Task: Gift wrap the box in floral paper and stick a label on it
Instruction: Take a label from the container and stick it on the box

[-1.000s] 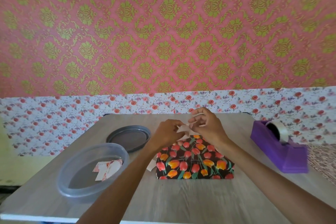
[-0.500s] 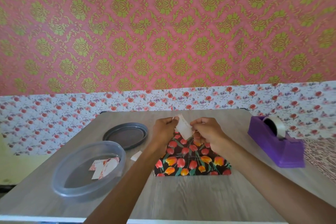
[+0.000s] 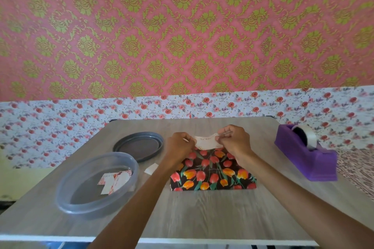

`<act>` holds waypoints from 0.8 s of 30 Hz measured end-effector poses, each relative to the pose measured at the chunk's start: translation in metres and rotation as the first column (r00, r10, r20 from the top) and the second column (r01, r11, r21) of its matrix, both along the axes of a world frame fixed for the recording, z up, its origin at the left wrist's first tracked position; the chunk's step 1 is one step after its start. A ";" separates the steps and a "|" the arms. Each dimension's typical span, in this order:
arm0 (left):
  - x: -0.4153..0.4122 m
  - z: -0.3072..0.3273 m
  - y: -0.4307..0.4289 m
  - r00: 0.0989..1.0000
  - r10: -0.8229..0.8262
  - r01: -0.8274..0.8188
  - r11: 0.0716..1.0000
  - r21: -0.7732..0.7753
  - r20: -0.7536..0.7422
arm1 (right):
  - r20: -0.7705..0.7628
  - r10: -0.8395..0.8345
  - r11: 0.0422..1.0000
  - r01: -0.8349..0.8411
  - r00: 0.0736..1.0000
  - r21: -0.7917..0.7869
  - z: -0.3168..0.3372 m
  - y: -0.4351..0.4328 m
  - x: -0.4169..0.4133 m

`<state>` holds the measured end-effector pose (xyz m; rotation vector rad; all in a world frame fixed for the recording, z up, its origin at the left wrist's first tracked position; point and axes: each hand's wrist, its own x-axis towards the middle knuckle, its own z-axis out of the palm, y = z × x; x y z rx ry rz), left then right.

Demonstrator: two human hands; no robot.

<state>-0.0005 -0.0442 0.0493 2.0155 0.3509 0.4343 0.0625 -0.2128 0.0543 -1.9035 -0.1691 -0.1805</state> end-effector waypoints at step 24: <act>0.022 -0.005 -0.001 0.993 -0.019 0.096 0.685 0.722 -0.113 | 0.181 0.009 0.906 0.068 0.983 -0.418 -0.025 0.009 0.014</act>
